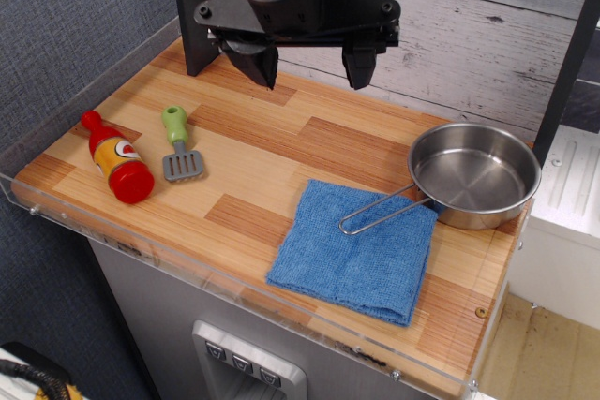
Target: Bring the blue cloth to the front edge of the table
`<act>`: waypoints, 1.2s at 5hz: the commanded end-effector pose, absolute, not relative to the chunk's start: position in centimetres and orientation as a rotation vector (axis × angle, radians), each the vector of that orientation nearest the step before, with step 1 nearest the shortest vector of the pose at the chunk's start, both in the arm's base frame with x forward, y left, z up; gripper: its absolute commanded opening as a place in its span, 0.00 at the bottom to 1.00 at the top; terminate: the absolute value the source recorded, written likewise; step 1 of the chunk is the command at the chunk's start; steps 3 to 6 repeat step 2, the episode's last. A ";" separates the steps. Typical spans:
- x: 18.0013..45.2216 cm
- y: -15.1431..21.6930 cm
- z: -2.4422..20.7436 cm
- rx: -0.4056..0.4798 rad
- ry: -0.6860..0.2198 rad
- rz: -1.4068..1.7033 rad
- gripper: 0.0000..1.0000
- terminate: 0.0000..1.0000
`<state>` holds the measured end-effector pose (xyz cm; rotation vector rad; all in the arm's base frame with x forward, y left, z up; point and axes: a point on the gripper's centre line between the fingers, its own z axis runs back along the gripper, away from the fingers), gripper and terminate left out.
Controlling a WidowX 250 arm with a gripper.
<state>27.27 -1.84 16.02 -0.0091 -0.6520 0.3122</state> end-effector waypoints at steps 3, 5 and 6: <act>26.8 -1.6 16.3 -0.013 -0.673 0.316 1.00 1.00; 26.8 -1.6 16.3 -0.013 -0.673 0.316 1.00 1.00; 26.8 -1.6 16.3 -0.013 -0.673 0.316 1.00 1.00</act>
